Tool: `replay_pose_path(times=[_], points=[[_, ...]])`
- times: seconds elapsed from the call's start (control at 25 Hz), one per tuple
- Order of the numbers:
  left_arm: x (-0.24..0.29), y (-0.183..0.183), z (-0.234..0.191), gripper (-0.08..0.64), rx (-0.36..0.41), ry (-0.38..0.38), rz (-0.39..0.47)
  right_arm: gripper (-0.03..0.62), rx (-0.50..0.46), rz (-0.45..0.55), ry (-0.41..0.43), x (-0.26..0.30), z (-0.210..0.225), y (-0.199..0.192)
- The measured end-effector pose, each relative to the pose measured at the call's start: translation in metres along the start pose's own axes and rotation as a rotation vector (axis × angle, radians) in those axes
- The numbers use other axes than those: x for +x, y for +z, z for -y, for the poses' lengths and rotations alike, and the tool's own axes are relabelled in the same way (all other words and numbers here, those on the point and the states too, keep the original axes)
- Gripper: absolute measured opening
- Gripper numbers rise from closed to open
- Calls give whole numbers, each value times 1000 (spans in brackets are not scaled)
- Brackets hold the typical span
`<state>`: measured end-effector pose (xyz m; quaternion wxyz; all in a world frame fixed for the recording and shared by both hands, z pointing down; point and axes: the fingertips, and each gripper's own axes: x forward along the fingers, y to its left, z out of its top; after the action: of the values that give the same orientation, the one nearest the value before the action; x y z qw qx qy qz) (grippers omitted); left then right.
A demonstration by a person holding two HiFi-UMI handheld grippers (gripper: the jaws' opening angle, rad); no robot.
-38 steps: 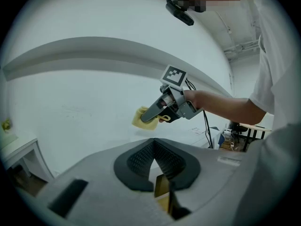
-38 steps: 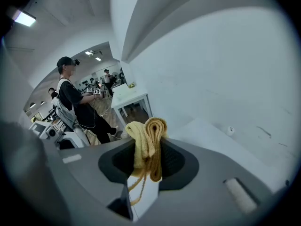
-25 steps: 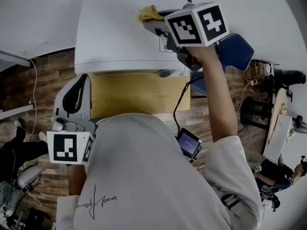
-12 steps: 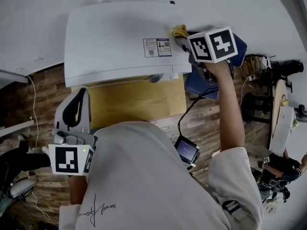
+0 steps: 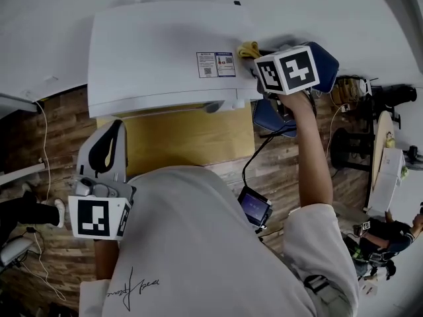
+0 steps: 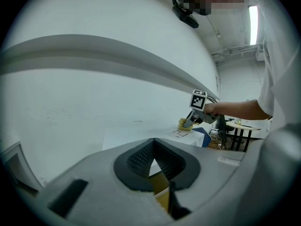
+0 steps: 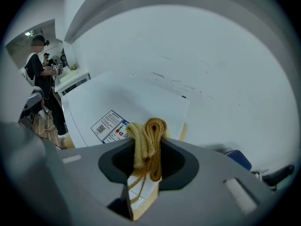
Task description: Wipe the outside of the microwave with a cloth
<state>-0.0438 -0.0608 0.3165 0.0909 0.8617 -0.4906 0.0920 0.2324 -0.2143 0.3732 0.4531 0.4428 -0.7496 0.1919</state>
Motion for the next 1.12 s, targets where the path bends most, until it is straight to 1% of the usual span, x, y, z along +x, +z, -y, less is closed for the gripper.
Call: replay_pose_path(times=[0.44,0.88,1.12], points=[[-4,-2,-5,-8,-11,5,3,120,-2,4,20,0,-21,5],[-7,0,-6,-8,-18,5,17,120,-30,2,70,1,-49,13],[-9,1,-7,-8,-14,4,23,120,-63,5,94,3,-68,21]])
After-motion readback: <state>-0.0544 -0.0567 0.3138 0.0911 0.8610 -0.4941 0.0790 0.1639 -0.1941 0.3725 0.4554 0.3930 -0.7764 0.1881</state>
